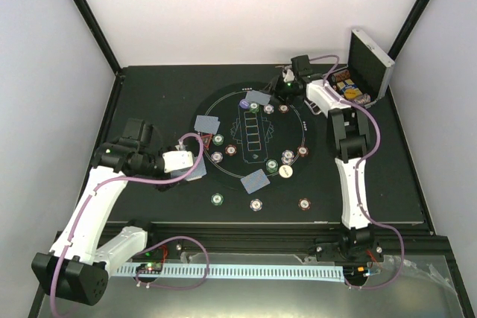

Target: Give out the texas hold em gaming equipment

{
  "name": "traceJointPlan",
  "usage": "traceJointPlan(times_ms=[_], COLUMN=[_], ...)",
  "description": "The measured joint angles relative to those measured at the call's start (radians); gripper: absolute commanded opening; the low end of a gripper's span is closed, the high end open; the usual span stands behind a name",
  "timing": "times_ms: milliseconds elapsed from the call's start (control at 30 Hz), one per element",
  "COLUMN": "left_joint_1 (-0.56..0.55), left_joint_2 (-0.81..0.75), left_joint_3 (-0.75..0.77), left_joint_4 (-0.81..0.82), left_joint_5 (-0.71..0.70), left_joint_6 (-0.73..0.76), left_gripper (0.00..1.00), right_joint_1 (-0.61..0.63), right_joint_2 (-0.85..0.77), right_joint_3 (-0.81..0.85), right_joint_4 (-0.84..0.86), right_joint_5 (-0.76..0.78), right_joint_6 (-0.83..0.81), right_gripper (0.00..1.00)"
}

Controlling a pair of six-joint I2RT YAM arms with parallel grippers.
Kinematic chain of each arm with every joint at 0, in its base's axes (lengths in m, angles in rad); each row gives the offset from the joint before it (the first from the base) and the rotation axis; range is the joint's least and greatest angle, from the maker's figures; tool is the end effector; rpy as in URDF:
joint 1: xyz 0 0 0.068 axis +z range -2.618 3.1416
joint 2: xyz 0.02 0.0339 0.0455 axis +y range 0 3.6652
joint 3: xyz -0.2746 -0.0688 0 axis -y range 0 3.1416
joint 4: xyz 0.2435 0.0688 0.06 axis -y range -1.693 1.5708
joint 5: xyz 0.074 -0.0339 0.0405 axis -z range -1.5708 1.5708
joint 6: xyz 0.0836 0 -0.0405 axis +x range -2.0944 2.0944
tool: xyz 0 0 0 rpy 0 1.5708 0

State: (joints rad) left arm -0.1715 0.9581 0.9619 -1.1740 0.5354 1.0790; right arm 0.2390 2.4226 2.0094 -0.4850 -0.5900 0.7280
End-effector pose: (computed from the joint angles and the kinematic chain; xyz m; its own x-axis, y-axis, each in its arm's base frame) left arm 0.1526 -0.0697 0.2647 -0.1263 0.7913 -0.5983 0.9617 0.2456 0.1219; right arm 0.5361 0.1785 0.1393 -0.9223 0.3443 -0.1755 0.1074 0.6646 0.7394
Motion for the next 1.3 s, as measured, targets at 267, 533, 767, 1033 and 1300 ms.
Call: traceJointPlan(times_ms=[267, 533, 767, 1033, 1300], left_joint_1=[0.0, 0.0, 0.0, -0.001, -0.003], left_joint_2=[0.0, -0.001, -0.003, -0.003, -0.007], left_joint_3=[0.005, 0.007, 0.007, 0.007, 0.007], left_joint_4=[0.0, -0.001, -0.002, -0.002, -0.002], left_joint_5=[0.005, 0.005, 0.005, 0.005, 0.004], left_joint_6=[-0.011, -0.014, -0.014, -0.014, -0.013], left_gripper=[0.02, 0.02, 0.02, 0.02, 0.02], right_joint_1=[-0.011, 0.173, 0.509, 0.707, 0.755], right_joint_2=[-0.317, -0.793, -0.939, -0.929, -0.85], right_joint_3=[-0.269, -0.821, -1.1, -1.114, -1.099], right_joint_4=[-0.008, 0.242, 0.466, 0.657, 0.704], right_joint_5=[0.066, 0.0, -0.055, -0.048, -0.047], right_joint_6=[-0.048, 0.037, 0.214, 0.349, 0.398], right_gripper=[0.7, 0.81, 0.81, 0.81, 0.81])
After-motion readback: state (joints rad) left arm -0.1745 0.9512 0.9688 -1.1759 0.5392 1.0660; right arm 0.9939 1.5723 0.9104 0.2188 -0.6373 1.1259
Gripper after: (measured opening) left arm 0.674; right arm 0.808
